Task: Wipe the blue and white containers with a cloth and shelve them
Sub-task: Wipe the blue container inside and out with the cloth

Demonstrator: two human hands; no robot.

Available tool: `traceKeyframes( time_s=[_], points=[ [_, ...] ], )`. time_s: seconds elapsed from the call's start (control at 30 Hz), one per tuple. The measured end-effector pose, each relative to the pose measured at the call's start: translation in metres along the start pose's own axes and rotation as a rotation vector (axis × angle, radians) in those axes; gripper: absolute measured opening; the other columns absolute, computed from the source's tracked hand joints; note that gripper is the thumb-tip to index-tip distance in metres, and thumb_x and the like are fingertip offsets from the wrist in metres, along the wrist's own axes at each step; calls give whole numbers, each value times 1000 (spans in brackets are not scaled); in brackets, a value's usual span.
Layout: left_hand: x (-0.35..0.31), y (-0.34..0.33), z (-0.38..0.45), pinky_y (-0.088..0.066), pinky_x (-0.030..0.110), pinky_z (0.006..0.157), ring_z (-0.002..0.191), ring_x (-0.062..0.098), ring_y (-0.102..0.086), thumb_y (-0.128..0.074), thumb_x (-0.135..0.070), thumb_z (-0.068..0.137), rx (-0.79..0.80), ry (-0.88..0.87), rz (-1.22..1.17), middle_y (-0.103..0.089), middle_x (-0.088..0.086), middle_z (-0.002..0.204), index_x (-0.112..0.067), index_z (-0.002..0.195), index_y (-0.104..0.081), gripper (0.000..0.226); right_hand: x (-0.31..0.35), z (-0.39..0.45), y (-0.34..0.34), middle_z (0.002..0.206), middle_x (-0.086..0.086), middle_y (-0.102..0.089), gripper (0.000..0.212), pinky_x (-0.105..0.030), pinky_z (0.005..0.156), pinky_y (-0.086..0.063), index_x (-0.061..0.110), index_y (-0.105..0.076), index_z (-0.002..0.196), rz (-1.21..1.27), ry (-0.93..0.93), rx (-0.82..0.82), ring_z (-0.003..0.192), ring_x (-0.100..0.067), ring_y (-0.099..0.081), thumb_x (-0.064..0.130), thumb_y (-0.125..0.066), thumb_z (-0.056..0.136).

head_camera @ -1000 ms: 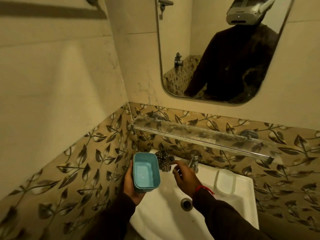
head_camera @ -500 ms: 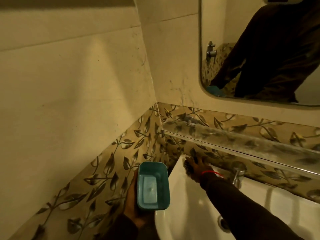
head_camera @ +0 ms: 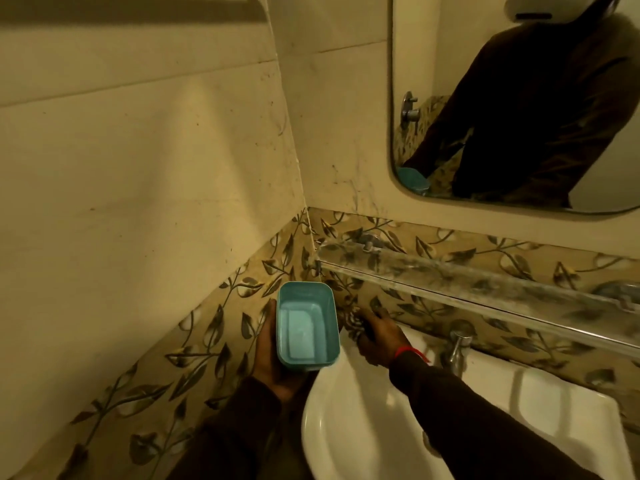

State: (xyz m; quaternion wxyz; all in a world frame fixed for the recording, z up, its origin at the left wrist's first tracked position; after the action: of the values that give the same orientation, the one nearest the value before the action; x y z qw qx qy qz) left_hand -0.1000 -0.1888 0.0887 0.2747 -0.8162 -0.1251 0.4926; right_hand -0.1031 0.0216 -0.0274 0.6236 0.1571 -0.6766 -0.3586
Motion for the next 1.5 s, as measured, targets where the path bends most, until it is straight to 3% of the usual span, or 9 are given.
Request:
traceKeyframes(
  time_s=[0.13,0.23,0.37,0.5,0.67,0.87,1.07,1.3,1.5],
  points=[
    [-2,-12,4,-62,37,59,67,27,-75,-46,-59,96,184,58,-18,-78,10,80,-14,91,-80,57,33,-31,39,119,1,-53,55,-24,87,-46,26,-48,128,54,162,-199,103,-17,-54,41,-59,76],
    [3,-24,4,-62,40,71,80,29,-75,-48,-64,93,225,20,-19,-78,11,95,-17,98,-82,57,60,-61,77,108,7,-56,45,-8,84,-40,24,-53,120,197,249,-400,96,-7,-54,26,-65,77],
    [21,-58,-1,-57,44,82,93,32,-73,-49,-67,91,282,69,1,-76,15,110,-14,122,-73,66,94,-107,146,110,0,-64,41,-21,84,-51,18,-56,122,273,340,-580,98,-10,-61,23,-64,82],
    [54,-101,-20,-60,52,81,102,39,-72,-44,-66,93,398,138,-2,-74,19,119,-16,117,-76,64,120,-136,185,112,4,-64,40,-22,87,-51,31,-53,120,148,316,-357,98,-5,-59,30,-69,84],
    [92,-148,-53,-55,56,93,117,41,-65,-45,-63,95,469,181,-23,-69,20,127,-18,128,-68,60,121,-143,198,117,-10,-58,36,-38,81,-49,20,-50,122,-434,157,-331,103,-31,-58,24,-59,87],
    [112,-158,-64,-57,54,87,115,40,-67,-47,-61,95,555,207,-56,-69,21,128,-18,128,-68,58,119,-161,220,118,-9,-58,35,-44,91,-50,21,-59,121,-538,176,-243,108,-31,-55,18,-62,86],
    [104,-160,-66,-58,53,87,113,40,-68,-41,-65,95,674,277,-22,-67,25,128,-12,125,-70,68,124,-196,230,113,-9,-58,22,-42,85,-52,17,-66,110,-665,342,88,104,-27,-57,21,-61,89],
    [112,-196,-92,-56,53,91,120,41,-64,-45,-58,98,688,296,-77,-67,23,130,-14,133,-64,59,134,-191,266,109,-12,-61,27,-46,83,-54,16,-62,114,-700,94,-350,100,-33,-60,22,-60,89],
    [112,-195,-82,-53,55,95,116,40,-64,-43,-56,99,731,274,-68,-68,23,127,-13,130,-66,58,130,-196,267,117,-8,-60,28,-46,88,-52,22,-64,115,-741,166,-143,107,-29,-57,21,-62,88]
  ],
)
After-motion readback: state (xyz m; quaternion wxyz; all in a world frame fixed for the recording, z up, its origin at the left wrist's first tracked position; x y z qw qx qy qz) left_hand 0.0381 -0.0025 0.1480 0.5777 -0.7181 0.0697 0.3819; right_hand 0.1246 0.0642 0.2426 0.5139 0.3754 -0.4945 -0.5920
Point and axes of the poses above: each hand's wrist, its own z-axis towards the middle knuckle, its own y-axis out of the back of the hand, x = y × z, the point moved 1 cm from there along z, towards the middle knuckle
